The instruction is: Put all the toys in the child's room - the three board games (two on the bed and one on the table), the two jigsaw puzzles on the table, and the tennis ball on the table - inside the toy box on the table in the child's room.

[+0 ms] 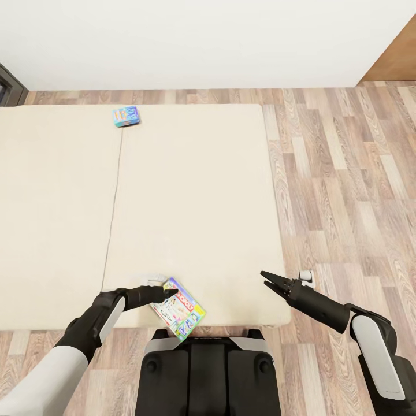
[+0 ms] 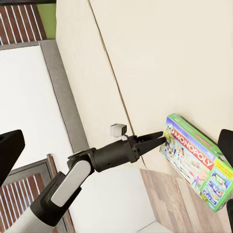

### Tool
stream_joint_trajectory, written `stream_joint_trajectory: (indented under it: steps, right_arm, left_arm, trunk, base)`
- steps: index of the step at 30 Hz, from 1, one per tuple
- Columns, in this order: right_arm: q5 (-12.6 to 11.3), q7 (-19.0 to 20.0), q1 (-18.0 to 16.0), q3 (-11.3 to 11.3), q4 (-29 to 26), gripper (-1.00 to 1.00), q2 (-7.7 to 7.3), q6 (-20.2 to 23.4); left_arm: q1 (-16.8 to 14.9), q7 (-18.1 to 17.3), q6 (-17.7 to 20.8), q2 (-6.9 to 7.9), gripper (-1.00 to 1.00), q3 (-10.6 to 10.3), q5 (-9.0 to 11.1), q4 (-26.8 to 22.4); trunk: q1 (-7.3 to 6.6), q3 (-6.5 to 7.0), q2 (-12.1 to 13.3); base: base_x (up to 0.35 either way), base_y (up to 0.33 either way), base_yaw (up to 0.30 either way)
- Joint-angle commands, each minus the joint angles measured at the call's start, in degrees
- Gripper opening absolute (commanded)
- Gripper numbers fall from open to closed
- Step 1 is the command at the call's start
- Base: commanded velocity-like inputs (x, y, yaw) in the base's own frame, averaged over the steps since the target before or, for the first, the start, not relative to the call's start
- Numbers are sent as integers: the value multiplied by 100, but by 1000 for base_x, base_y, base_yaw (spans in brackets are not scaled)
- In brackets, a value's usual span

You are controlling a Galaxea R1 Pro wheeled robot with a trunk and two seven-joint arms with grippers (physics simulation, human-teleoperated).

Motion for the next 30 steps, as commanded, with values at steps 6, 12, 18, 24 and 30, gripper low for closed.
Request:
stream_joint_trajectory:
  steps: [6, 12, 18, 24, 30]
  right_arm:
    - [39, 45, -3, -12, -1, 100, -3, 25]
    - [39, 45, -3, -13, -1, 100, -7, 25]
    - [39, 45, -3, -14, -1, 100, -8, 25]
    - [39, 45, -3, -14, -1, 100, -6, 25]
    - [39, 45, -3, -14, -1, 100, -6, 25]
  left_arm:
    - [-2, 12, 46, 6, 100, -15, 53, -2]
    - [-2, 12, 52, 12, 100, -9, 53, -7]
    - [-2, 6, 54, 21, 100, -4, 53, -9]
    - [-2, 3, 58, 30, 100, 1, 53, -9]
    - [-2, 3, 77, 42, 100, 2, 53, -9]
  trunk:
    - [3, -6, -9]
    - [3, -6, -9]
    - [3, -6, -9]
    - [3, -6, -9]
    - [3, -6, -9]
  base:
    - [0, 0, 0]
    - [0, 0, 0]
    - [0, 0, 0]
    - [0, 0, 0]
    - [0, 0, 0]
